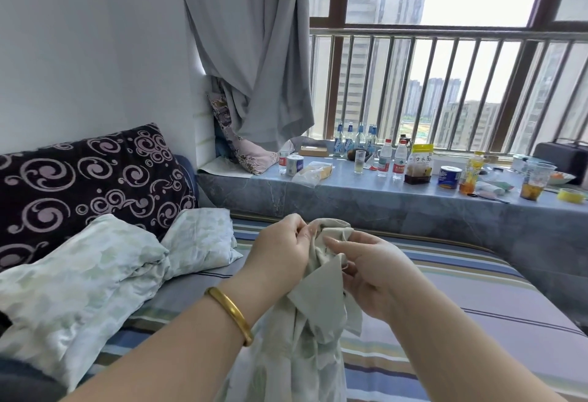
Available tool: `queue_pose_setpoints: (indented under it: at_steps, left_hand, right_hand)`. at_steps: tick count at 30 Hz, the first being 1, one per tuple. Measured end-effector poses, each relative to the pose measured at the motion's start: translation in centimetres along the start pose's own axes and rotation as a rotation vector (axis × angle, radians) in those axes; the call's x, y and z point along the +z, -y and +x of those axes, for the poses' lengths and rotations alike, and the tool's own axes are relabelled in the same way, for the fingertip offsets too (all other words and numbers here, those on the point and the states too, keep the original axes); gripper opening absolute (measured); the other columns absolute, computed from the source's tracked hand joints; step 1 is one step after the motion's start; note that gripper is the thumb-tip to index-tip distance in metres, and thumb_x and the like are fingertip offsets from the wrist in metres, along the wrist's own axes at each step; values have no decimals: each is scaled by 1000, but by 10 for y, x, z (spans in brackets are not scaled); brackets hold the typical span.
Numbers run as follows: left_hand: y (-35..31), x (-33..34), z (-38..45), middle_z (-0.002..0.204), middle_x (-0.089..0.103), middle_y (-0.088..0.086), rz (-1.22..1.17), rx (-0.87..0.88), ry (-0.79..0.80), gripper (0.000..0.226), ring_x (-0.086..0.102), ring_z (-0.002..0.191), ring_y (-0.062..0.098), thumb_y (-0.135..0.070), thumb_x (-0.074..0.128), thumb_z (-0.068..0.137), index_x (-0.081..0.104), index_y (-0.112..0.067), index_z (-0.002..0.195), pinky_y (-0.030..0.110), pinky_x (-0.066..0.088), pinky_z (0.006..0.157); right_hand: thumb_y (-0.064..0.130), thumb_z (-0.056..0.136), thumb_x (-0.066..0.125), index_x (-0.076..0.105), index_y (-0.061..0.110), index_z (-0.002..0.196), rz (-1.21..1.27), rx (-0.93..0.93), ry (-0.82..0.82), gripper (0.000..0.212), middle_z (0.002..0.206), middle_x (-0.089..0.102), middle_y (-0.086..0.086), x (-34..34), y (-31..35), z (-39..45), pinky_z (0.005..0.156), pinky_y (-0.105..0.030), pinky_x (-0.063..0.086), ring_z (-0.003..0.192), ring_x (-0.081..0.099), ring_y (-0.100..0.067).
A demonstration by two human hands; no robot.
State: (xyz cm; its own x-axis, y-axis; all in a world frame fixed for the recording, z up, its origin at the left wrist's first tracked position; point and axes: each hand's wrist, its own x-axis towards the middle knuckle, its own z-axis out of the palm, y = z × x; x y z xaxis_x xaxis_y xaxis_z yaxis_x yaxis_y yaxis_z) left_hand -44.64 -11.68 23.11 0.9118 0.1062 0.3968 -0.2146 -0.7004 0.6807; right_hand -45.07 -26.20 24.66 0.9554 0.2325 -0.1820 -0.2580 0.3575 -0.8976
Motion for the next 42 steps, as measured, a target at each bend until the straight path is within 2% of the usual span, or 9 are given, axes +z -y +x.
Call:
queue_pose_setpoints:
  at_steps: [7, 10, 15, 18, 21, 25, 30, 33, 42]
  left_hand:
    - [-1, 0, -1, 66, 54, -6, -24, -90, 89, 51, 50, 63, 13, -68, 54, 86, 50, -18, 73, 29, 36, 56]
    - [1, 0, 0, 66, 57, -1, -167, -160, 150, 41, 51, 61, 16, -53, 57, 93, 58, -14, 79, 34, 43, 60]
    - [2, -1, 0, 58, 42, 0, -449, -217, 163, 30, 33, 39, 7, -31, 54, 101, 52, -15, 75, 22, 27, 44]
    - [-2, -4, 0, 63, 48, 5, -688, -268, 226, 29, 38, 46, 13, -25, 52, 102, 55, -15, 75, 23, 28, 46]
    - [-3, -4, -1, 81, 58, 17, -785, -331, 322, 28, 48, 71, 29, -32, 56, 99, 63, -13, 80, 36, 36, 65]
    - [-4, 1, -6, 75, 50, 11, -544, -316, 339, 56, 46, 69, 25, -71, 59, 80, 55, -15, 79, 35, 32, 62]
    - [2, 4, -3, 60, 52, -3, -245, -141, 230, 40, 47, 60, 15, -49, 58, 94, 60, -22, 64, 29, 36, 59]
    - [5, 2, -2, 55, 47, -9, -134, -21, 122, 45, 43, 56, 10, -50, 56, 94, 49, -21, 61, 21, 31, 51]
    - [19, 12, -3, 53, 51, -17, -86, 180, 24, 45, 43, 53, 7, -45, 54, 97, 39, -32, 57, 27, 32, 54]
  right_hand:
    - [-2, 94, 58, 71, 2, 86, 78, -18, -29, 17, 65, 70, -12, 1, -3, 1, 47, -25, 58, 49, 62, -18]
    - [1, 95, 59, 70, 3, 96, 53, -22, -63, 11, 65, 70, -11, 0, -4, 0, 46, -25, 57, 49, 62, -17]
    - [11, 93, 67, 66, 16, 93, -110, -85, -223, 6, 48, 65, 6, -4, -2, 0, 36, -16, 45, 35, 55, -4]
    - [12, 93, 67, 65, 19, 95, -141, -141, -262, 7, 46, 64, 8, -6, 0, 2, 37, -15, 44, 35, 56, -3]
    - [11, 93, 67, 67, 16, 98, -159, -167, -237, 8, 51, 67, 8, -5, 0, 3, 46, -20, 51, 39, 57, -3]
    - [9, 92, 67, 69, 12, 95, -157, -195, -163, 5, 59, 72, 4, 3, -2, -1, 42, -17, 48, 44, 63, -5]
    - [5, 94, 63, 70, 8, 98, -102, -175, -118, 8, 62, 72, 0, 5, -2, -6, 44, -18, 50, 45, 63, -7]
    - [7, 94, 63, 72, 11, 94, -96, -137, -112, 9, 64, 73, 1, 2, 1, -7, 53, -24, 53, 47, 65, -7]
    - [8, 94, 64, 74, 10, 90, -97, -124, -99, 11, 69, 73, -1, 0, 2, -9, 54, -23, 51, 48, 63, -7]
